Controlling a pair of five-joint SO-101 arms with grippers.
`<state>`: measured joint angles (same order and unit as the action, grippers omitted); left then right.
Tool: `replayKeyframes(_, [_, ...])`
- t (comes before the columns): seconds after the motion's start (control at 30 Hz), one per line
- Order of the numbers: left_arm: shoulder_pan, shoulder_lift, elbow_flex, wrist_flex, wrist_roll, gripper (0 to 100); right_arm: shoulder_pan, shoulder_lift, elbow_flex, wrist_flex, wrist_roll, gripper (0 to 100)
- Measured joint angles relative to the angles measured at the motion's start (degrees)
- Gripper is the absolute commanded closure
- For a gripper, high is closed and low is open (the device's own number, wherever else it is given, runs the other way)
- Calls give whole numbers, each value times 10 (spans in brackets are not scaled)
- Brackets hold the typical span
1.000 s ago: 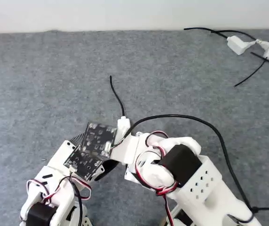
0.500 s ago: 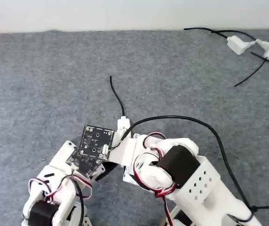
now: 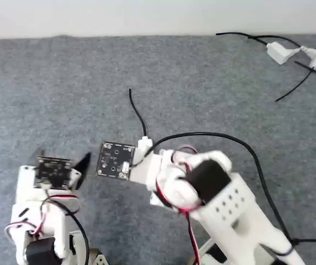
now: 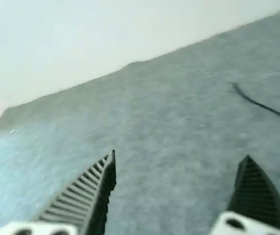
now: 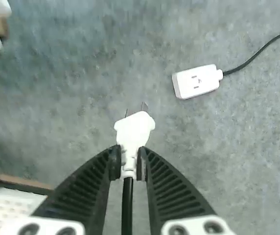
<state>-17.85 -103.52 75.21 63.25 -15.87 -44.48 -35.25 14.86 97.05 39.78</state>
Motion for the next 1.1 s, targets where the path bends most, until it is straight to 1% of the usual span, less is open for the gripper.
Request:
replayKeyframes(0.07, [-34, 0, -1, -8, 0, 628, 24, 37, -30, 12, 44, 988])
replayKeyframes(0.17, [-68, 0, -1, -9, 0, 628, 58, 111, -102, 34, 109, 988])
replayKeyframes(0.27, [-82, 0, -1, -9, -3, 628, 83, 199, -178, 36, 171, 988])
replayKeyframes(0.4, [-96, 0, -1, -9, -19, 628, 86, 312, -200, 36, 266, 988])
replayKeyframes(0.5, [-105, 0, -1, -9, -23, 628, 86, 374, -200, 36, 323, 988])
replayKeyframes(0.73, [-109, 0, -1, -9, -25, 628, 32, 437, -208, 36, 394, 988])
replayKeyframes(1.0, [-109, 0, -1, -9, -41, 628, 5, 451, -336, 36, 432, 988])
replayKeyframes(1.1, [-109, 0, -1, -9, -41, 628, 2, 451, -347, 36, 462, 988])
